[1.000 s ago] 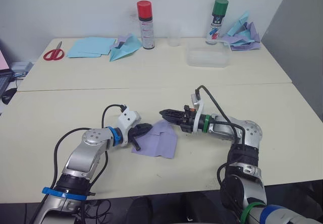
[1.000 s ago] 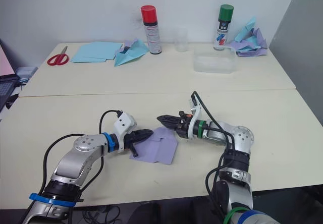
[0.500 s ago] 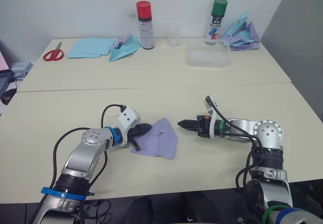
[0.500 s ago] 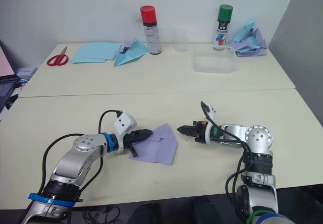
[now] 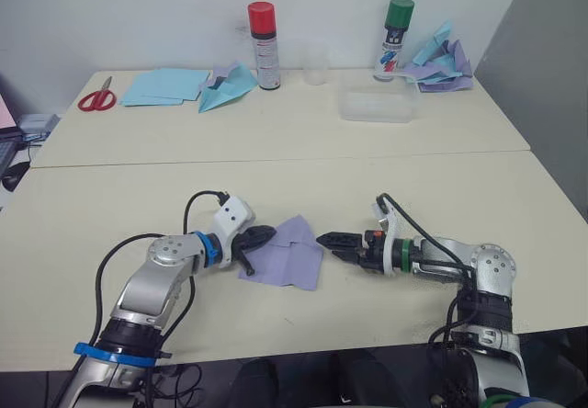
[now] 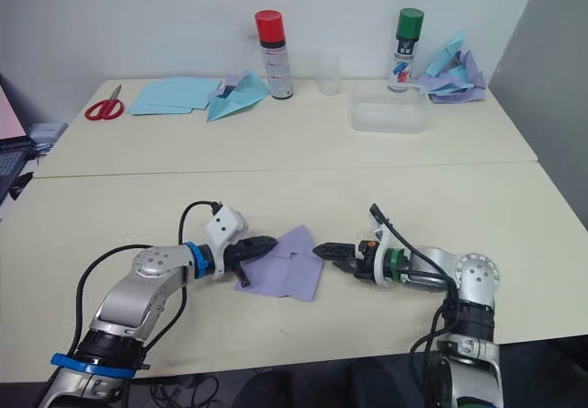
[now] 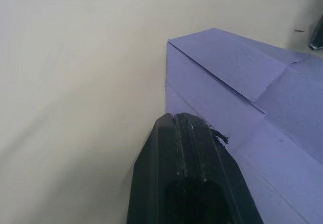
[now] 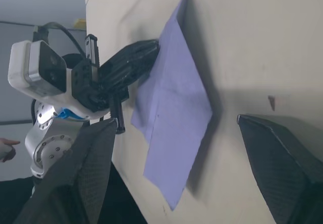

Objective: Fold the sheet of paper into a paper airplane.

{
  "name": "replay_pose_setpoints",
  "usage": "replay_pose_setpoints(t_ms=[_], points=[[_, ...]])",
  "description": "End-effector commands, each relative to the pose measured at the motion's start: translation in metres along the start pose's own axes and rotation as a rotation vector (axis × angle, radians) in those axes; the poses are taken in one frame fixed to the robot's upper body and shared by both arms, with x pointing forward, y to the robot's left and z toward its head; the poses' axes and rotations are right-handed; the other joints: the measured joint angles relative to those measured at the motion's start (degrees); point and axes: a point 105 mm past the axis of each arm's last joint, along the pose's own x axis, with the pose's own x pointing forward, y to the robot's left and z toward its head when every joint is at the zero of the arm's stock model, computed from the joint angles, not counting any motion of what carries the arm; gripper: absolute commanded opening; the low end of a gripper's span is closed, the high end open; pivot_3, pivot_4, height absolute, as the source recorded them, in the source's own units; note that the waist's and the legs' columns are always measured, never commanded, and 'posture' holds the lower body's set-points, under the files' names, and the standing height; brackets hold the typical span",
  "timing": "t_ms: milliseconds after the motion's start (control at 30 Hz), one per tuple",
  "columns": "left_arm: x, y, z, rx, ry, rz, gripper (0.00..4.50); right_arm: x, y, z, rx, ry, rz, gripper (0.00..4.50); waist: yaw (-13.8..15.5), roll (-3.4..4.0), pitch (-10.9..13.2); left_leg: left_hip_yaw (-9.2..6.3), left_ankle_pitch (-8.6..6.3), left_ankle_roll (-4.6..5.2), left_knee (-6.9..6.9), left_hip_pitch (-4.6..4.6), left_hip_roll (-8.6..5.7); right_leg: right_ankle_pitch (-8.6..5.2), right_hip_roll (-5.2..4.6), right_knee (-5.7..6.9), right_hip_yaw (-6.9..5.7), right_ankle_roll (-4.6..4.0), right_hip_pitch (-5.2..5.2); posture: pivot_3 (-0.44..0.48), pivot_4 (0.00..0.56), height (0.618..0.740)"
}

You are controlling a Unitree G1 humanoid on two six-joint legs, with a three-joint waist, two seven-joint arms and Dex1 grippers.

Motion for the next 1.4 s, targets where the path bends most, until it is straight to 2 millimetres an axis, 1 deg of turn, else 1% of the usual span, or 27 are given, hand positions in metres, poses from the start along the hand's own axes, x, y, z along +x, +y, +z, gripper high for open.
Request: replay_pose_setpoints(t_ms=[33,100,200,300,500,667,833,933,1233,1267,1400], points=[[-0.004,-0.003,-0.032,-0.051,0.116,0.008,0.0,0.004,0.012,-0.006,0.038,0.005,0.024,4.02,-0.1,0.0,0.0,0.01,0.0,0.0,0.0,0.0,0.0,0.0,0.0,0.0,0.03,0.0,0.0,0.0,0.15,0.74],[-0.004,-0.003,-0.032,-0.051,0.115,0.008,0.0,0.01,0.019,-0.009,0.06,0.013,0.036,4.02,-0.22,0.0,0.0,0.0,0.0,0.0,0.01,0.01,0.01,0.0,0.0,0.0,0.03,0.0,0.0,0.0,0.15,0.74],[-0.003,-0.004,-0.031,-0.05,0.113,0.006,0.0,0.024,0.021,-0.007,0.103,0.009,0.023,4.02,-0.27,0.0,0.0,-0.01,0.0,0.0,0.0,0.03,0.04,0.0,0.02,0.01,0.02,0.0,0.0,0.0,0.15,0.74],[-0.002,-0.004,-0.029,-0.048,0.11,0.006,0.0,0.032,0.024,-0.003,0.117,-0.004,0.025,4.02,-0.23,0.0,0.0,-0.03,0.0,0.0,0.0,0.02,0.05,0.0,0.02,0.02,0.01,0.0,0.0,0.0,0.15,0.74],[-0.003,-0.004,-0.03,-0.048,0.112,0.011,0.0,0.033,0.025,0.006,0.124,-0.039,0.031,4.02,-0.15,0.0,0.0,0.0,0.0,0.0,0.02,0.0,0.01,0.0,-0.01,0.0,0.03,0.0,0.0,0.0,0.15,0.74],[-0.003,-0.004,-0.03,-0.05,0.11,0.012,0.0,0.034,0.029,0.017,0.135,-0.083,0.051,4.02,-0.14,0.0,0.0,-0.01,0.0,0.0,0.02,0.01,0.03,0.0,-0.01,0.01,0.03,0.0,-0.01,0.0,0.15,0.74],[-0.002,-0.003,-0.029,-0.048,0.109,0.012,0.0,0.038,0.038,0.014,0.13,-0.075,0.081,4.02,-0.11,0.0,0.0,-0.01,0.0,0.0,0.02,0.0,0.02,0.0,-0.01,0.02,0.03,0.0,-0.01,0.0,0.15,0.74],[-0.002,-0.002,-0.029,-0.047,0.109,0.015,0.0,0.038,0.041,0.013,0.132,-0.073,0.095,3.43,-0.11,0.0,0.0,-0.01,0.0,0.0,0.02,0.0,0.03,0.0,-0.01,0.02,0.03,0.0,-0.01,0.0,0.15,0.74],[-0.002,0.0,-0.029,-0.048,0.111,0.017,0.0,0.034,0.044,0.016,0.131,-0.084,0.11,0.09,-0.09,0.0,-0.01,-0.02,0.0,0.0,0.03,0.0,0.02,0.0,-0.02,0.04,0.02,0.0,0.0,0.0,0.15,0.74],[-0.002,0.0,-0.029,-0.048,0.111,0.017,0.0,0.034,0.045,0.017,0.13,-0.085,0.111,0.04,-0.09,0.01,-0.01,-0.01,0.0,0.0,0.03,0.0,0.02,0.0,-0.02,0.04,0.02,0.0,0.0,0.0,0.15,0.74],[-0.001,-0.001,-0.029,-0.049,0.108,0.013,0.0,0.036,0.05,0.016,0.124,-0.079,0.131,0.04,-0.09,0.01,-0.01,-0.02,0.0,0.0,0.03,0.0,0.02,0.0,-0.02,0.05,0.02,0.0,0.0,0.0,0.15,0.74]])
